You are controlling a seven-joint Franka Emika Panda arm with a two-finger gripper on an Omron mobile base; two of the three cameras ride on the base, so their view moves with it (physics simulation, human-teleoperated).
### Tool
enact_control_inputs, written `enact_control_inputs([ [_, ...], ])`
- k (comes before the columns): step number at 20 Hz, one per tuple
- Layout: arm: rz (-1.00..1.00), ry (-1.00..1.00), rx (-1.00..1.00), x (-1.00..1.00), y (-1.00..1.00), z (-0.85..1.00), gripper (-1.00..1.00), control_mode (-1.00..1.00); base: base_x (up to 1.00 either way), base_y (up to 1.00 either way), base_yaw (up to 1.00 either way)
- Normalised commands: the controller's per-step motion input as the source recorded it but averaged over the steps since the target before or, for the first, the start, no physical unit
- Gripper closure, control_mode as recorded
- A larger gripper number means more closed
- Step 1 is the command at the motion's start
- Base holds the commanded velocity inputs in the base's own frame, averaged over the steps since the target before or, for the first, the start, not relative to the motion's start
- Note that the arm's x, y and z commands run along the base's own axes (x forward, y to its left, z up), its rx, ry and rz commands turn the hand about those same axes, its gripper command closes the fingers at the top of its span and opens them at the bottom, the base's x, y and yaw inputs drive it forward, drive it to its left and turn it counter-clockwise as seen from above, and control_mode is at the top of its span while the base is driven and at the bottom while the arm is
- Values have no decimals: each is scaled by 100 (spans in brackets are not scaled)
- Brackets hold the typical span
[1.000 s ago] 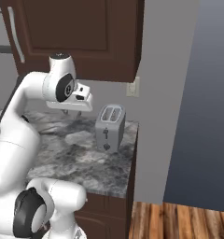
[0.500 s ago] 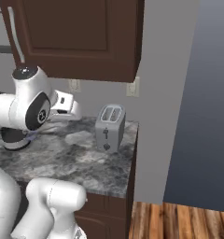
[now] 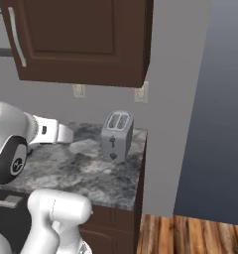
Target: Navigate to the stand mixer.
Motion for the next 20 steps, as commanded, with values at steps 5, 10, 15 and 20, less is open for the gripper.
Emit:
enact_control_inputs([
  [5,0,0,0,0,0,0,-100,100,-74,18,0],
  [10,0,0,0,0,0,0,-100,100,-81,76,21],
  [15,0,0,0,0,0,0,-100,100,0,67,77],
  [20,0,0,0,0,0,0,-100,100,0,6,99],
])
